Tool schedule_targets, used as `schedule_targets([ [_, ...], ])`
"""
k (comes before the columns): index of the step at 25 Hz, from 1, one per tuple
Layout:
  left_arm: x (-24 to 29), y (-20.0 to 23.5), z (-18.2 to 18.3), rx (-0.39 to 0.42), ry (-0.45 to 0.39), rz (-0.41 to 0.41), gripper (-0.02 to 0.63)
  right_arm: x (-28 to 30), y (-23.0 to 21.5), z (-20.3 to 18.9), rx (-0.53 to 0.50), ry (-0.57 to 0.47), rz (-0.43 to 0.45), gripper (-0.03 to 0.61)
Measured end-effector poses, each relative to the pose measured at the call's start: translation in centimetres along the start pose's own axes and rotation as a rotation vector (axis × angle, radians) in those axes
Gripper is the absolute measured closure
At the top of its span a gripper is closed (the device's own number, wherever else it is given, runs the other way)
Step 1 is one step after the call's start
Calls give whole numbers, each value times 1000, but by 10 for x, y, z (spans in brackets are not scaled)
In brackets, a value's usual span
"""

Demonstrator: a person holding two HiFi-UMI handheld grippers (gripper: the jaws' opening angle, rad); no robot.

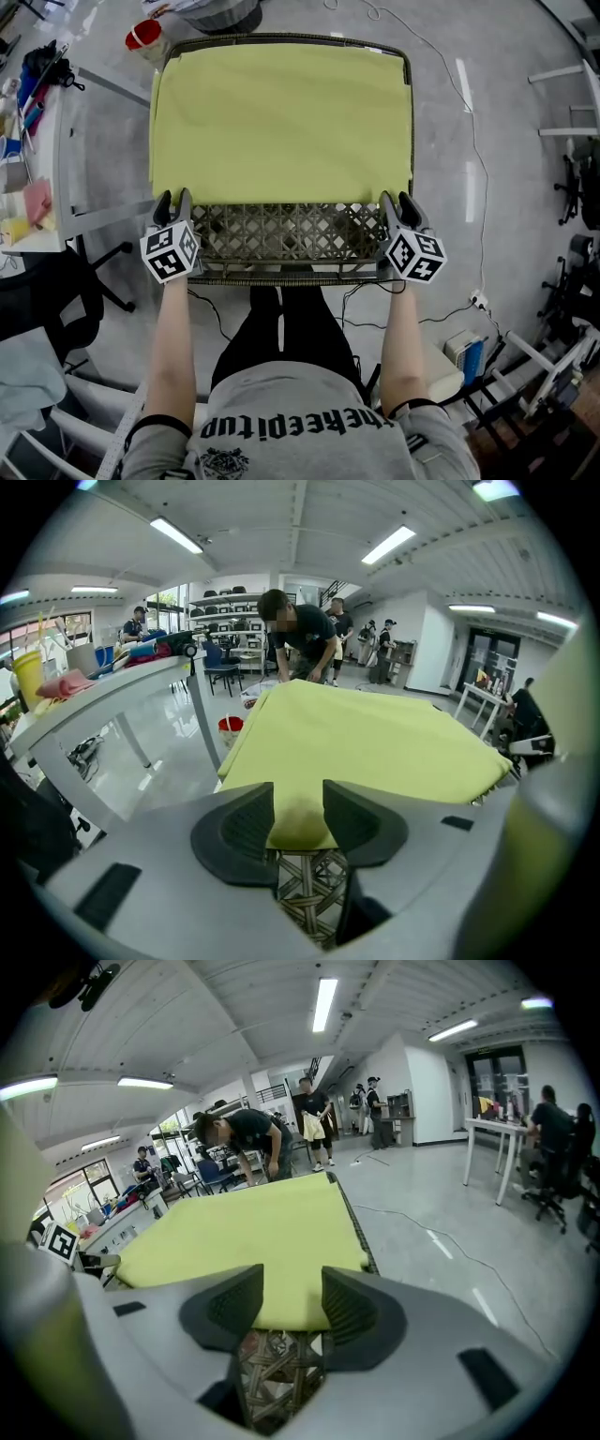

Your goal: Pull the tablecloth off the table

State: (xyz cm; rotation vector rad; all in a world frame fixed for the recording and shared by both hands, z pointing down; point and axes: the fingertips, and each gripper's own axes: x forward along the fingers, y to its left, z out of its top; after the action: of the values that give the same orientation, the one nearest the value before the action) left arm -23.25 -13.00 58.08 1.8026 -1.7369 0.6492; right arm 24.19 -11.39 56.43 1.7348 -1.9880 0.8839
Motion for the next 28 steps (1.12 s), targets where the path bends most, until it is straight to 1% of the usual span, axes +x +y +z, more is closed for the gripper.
schedule_targets([
  [6,4,9,-7,-8,20,35,423,4,-21,-12,16,31,-71,333],
  [10,11,11,-12,-14,43,43,417,9,-30,-22,44,62,-94,324],
  [16,22,9,-21,-71,89,41,410,19,-34,-32,80,99,-99,322],
  [20,23,10,-21,-105,81,60,411,22,-37,-29,99,91,-127,322],
  [21,23,10,-21,-105,80,64,412,23,-35,-29,97,94,-128,333],
  [22,24,9,-21,-99,81,66,418,25,-33,-29,90,101,-126,362],
  [23,24,8,-21,-91,85,65,430,28,-29,-29,81,111,-122,409],
  [24,25,7,-20,-84,91,62,449,30,-25,-29,71,120,-120,447],
  [26,26,3,-20,-79,109,50,512,35,-19,-27,61,126,-125,525],
  [28,29,-2,-19,-83,132,36,564,36,-15,-23,81,112,-132,551],
])
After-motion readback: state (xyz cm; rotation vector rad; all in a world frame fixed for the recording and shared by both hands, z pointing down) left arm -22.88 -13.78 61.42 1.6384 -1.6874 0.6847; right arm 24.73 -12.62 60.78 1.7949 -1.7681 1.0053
